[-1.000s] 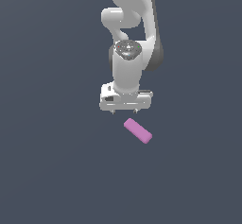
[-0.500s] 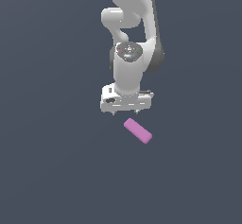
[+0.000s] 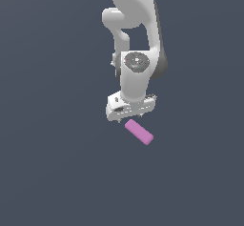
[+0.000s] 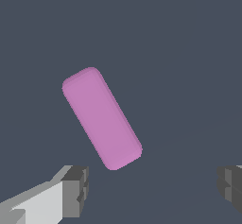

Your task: Pick up the object and move it to a goal position.

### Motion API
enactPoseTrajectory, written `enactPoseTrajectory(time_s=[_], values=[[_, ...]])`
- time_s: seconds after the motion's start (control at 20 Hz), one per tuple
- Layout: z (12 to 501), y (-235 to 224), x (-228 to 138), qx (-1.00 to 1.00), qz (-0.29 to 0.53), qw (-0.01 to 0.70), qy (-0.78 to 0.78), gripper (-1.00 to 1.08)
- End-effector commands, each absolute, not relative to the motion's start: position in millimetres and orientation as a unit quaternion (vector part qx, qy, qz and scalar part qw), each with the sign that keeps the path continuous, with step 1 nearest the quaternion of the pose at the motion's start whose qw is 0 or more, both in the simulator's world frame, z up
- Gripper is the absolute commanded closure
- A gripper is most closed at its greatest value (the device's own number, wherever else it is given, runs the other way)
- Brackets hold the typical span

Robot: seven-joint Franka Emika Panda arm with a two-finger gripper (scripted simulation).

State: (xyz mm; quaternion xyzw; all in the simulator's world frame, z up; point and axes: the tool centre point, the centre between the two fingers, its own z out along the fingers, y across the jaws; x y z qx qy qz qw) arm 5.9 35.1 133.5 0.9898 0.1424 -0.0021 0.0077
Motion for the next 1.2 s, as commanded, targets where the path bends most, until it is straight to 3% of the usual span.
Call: enactPoseTrajectory(time_s=[0.0, 0.6, 1.15], values=[[124, 42, 8, 0.984, -0.002, 0.008, 0.178, -0.92], [78, 75, 13, 0.939, -0.001, 0.003, 0.343, -0.92], [64, 86, 14, 0.920, 0.000, 0.000, 0.391, -0.92]])
